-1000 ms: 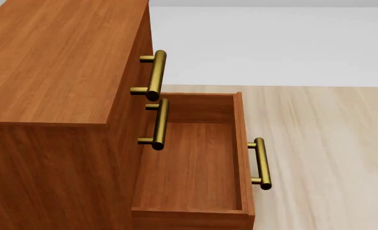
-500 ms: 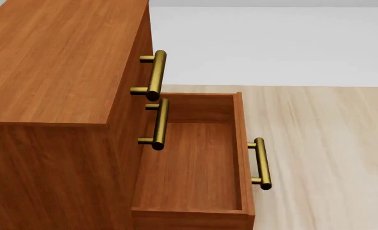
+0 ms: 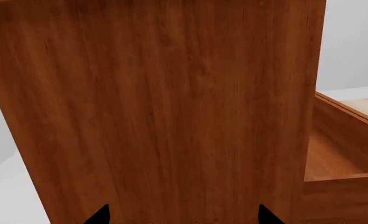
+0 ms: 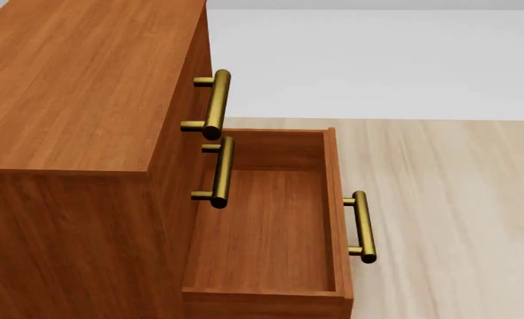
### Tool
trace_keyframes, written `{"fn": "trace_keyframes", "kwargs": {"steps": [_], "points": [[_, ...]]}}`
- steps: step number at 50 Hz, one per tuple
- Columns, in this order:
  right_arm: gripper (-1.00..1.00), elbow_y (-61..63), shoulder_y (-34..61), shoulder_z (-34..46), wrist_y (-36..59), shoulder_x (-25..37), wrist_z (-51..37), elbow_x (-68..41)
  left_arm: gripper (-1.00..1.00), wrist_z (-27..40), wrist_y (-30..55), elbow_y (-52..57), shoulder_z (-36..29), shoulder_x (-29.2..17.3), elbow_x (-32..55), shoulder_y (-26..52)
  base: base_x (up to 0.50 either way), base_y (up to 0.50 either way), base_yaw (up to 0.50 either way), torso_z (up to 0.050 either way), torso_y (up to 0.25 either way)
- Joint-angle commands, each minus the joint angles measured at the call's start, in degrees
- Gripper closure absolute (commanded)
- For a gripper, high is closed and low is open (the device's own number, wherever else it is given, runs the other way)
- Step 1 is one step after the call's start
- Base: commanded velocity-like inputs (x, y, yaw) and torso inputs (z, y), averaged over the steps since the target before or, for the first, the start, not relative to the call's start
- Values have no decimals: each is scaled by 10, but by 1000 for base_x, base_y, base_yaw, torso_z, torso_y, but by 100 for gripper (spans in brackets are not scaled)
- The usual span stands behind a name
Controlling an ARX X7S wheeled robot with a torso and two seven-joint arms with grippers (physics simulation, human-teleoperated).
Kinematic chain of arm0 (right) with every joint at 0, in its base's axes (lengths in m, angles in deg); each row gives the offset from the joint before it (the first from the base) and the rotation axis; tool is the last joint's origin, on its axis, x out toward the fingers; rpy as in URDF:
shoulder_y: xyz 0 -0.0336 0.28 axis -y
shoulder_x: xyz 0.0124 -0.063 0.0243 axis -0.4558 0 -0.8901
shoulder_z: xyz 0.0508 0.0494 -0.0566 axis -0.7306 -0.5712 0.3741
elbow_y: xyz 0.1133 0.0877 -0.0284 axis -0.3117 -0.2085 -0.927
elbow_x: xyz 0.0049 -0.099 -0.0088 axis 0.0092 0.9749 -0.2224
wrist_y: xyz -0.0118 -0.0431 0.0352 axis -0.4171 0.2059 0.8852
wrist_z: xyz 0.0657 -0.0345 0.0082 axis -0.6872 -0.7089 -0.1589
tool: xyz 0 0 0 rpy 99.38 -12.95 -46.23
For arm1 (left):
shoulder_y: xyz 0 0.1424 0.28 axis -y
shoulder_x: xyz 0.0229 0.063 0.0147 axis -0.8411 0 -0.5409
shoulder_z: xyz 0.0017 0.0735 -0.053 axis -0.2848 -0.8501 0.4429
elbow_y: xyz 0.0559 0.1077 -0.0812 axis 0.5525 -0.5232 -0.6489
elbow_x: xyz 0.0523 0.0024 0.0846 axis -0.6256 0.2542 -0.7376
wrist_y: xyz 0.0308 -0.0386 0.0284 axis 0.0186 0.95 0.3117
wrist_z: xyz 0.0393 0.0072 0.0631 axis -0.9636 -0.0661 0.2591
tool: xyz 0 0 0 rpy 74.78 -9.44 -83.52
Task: Put the bowl in the bottom drawer of the cabinet.
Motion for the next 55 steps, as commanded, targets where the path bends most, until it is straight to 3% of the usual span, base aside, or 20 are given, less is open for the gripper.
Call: {"fn": "trace_keyframes", "kwargs": {"steps": [1, 51, 52, 55], "points": [[-100, -59, 14, 26, -36, -1, -4, 6, -100, -1, -14, 1, 7, 2, 13, -6, 0, 0, 0, 0, 0], [-100, -145, 15, 47, -99, -16, 2, 0, -100, 17, -14, 6, 2, -13, 25, -4, 0, 0, 0, 0, 0], [100, -146, 15, 46, -100, -17, 2, 0, -100, 18, -15, 6, 2, -13, 25, -4, 0, 0, 0, 0, 0], [100, -138, 10, 52, -104, -17, 5, -1, -100, 19, -17, 5, 1, -14, 25, -5, 0, 0, 1, 0, 0]]}}
